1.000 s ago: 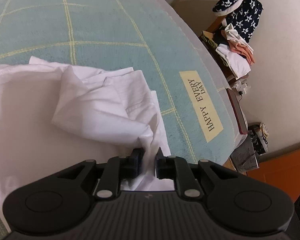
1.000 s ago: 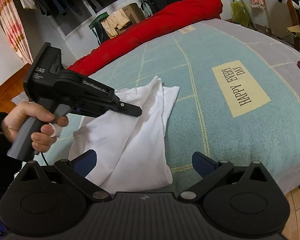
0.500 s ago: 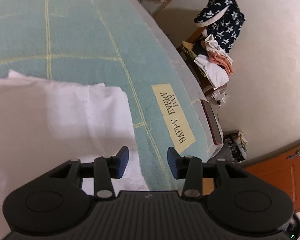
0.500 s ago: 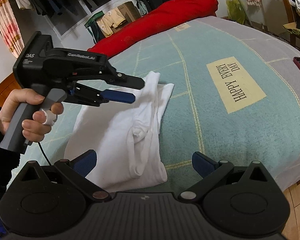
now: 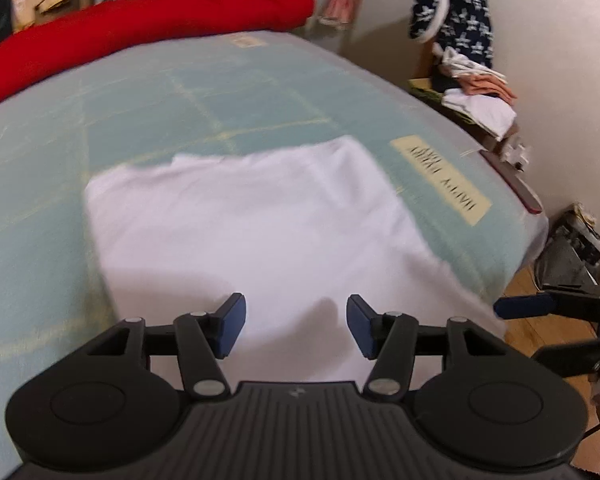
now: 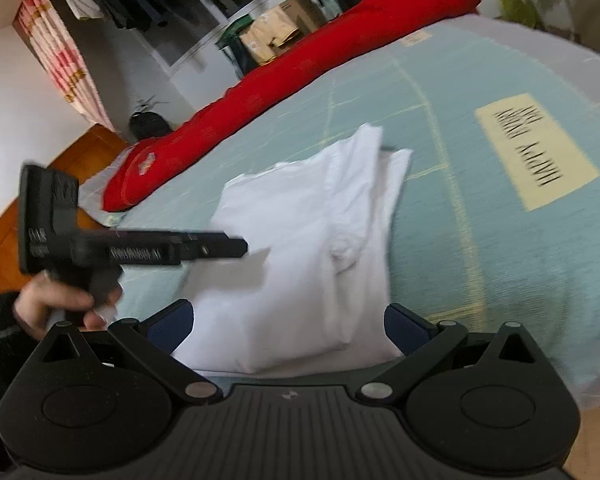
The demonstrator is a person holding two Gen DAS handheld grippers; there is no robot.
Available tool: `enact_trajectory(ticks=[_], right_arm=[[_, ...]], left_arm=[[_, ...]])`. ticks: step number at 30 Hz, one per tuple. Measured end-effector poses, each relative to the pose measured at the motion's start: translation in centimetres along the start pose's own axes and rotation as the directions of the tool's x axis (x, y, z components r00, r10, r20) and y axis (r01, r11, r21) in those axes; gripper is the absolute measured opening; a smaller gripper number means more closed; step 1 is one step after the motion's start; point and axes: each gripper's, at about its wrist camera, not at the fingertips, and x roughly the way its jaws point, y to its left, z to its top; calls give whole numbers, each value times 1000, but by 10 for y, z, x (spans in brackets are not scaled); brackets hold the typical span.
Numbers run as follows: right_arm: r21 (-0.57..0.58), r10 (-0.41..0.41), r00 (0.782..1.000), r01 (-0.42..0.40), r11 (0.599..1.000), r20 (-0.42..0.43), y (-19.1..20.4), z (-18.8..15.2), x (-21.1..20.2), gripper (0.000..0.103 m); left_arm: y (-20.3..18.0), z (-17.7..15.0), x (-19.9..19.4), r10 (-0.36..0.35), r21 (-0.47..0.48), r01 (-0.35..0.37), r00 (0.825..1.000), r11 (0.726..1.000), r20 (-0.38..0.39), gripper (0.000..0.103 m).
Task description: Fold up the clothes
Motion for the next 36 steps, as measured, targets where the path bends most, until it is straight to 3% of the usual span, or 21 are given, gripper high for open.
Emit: enact_trajectory(ticks=[8,13,18,21,27,32,35,36], right_arm=[[104,63,997,-59,993,-36,-15,-5,27,103],[64,152,988,-152,986,14,-12,11,35,103],[173,215,976,-216,961,22,-48,17,69,103],[164,275,959,-283,945,67,-59,10,68,103],[162,253,966,-257,953,43,-50,17,68,101],[108,236,971,-239,965,41,-37,28,70,85],[150,171,985,-169,974,2,-48,24,84,49],[175,153,988,-152,973,9,-55,22,85,27]], left_arm=[[12,-19,-7,-8,-66,13,997,998,75,61],[16,-17,-8,10,-89,-2,995,996,95,62],[25,-18,-8,5,-124,9,994,992,108,63],[32,-24,-3,-19,-144,35,994,989,108,63],[37,-27,1,-46,-160,65,992,985,120,66],[38,-28,0,-58,-156,77,990,985,127,66],[38,-29,-2,-61,-154,81,990,985,129,67],[38,-29,-3,-62,-151,81,990,985,129,67]])
